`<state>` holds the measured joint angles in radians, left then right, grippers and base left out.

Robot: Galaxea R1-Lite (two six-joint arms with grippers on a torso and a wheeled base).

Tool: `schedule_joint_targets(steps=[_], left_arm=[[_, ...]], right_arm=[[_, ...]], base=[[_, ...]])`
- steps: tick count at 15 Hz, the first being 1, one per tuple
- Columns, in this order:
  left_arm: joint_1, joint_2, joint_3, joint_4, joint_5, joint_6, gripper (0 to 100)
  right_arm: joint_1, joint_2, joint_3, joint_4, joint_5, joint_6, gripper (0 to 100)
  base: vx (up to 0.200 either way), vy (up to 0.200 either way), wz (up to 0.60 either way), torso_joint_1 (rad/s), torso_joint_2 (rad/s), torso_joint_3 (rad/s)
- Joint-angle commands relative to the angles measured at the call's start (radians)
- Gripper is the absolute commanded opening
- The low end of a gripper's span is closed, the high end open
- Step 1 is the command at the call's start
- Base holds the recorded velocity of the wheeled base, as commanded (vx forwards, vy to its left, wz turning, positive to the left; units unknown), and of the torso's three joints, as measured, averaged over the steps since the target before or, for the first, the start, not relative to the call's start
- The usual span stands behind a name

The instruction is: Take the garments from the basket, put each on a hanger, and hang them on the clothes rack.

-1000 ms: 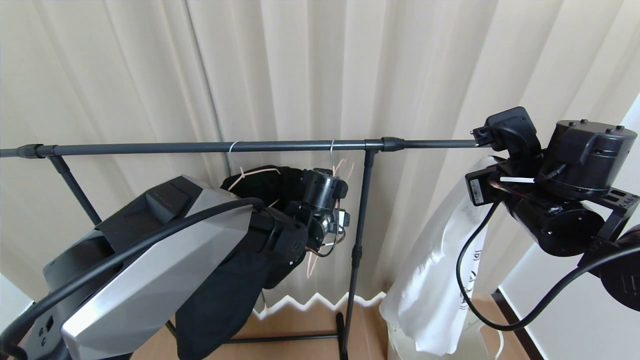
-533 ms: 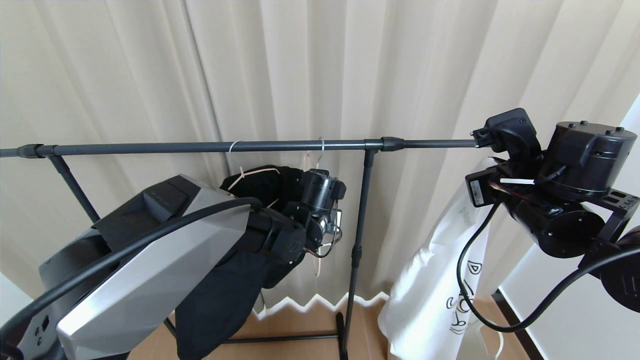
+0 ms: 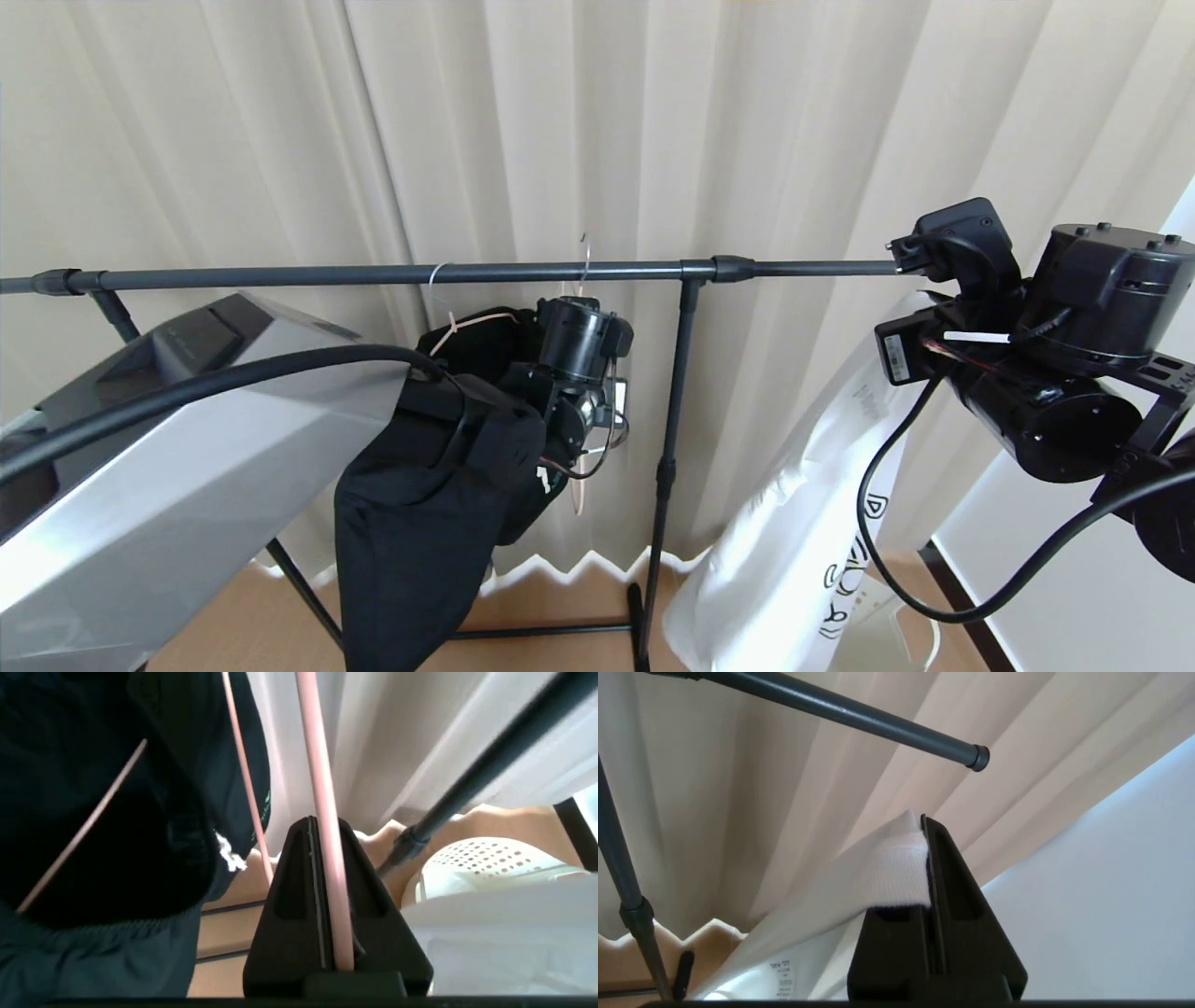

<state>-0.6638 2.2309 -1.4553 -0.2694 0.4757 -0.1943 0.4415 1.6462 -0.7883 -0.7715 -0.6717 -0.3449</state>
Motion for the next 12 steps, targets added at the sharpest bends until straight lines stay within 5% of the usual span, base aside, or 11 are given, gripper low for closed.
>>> schedule_joint_targets(steps=[1, 7, 12], left_arm=[[-0.023, -0.102, 0.066, -0.002, -0.002, 0.004, 0], [-0.088, -0.270, 0.271, -0.004, -0.063, 0.024, 0], [-0.091, -0.471, 0.504, -0.044, -0.230, 0.124, 0]], right_arm=[[0.002, -0.011, 0.006, 0.000, 0.000, 0.000, 0], [0.003, -0.017, 0.014, 0.000, 0.000, 0.000, 0], [0.014, -0.016, 0.015, 0.000, 0.000, 0.000, 0]], base=[[0.000, 0.000, 0.00, 0.000, 0.00, 0.000], [0.000, 0.000, 0.00, 0.000, 0.00, 0.000], [0.000, 0.000, 0.00, 0.000, 0.00, 0.000]])
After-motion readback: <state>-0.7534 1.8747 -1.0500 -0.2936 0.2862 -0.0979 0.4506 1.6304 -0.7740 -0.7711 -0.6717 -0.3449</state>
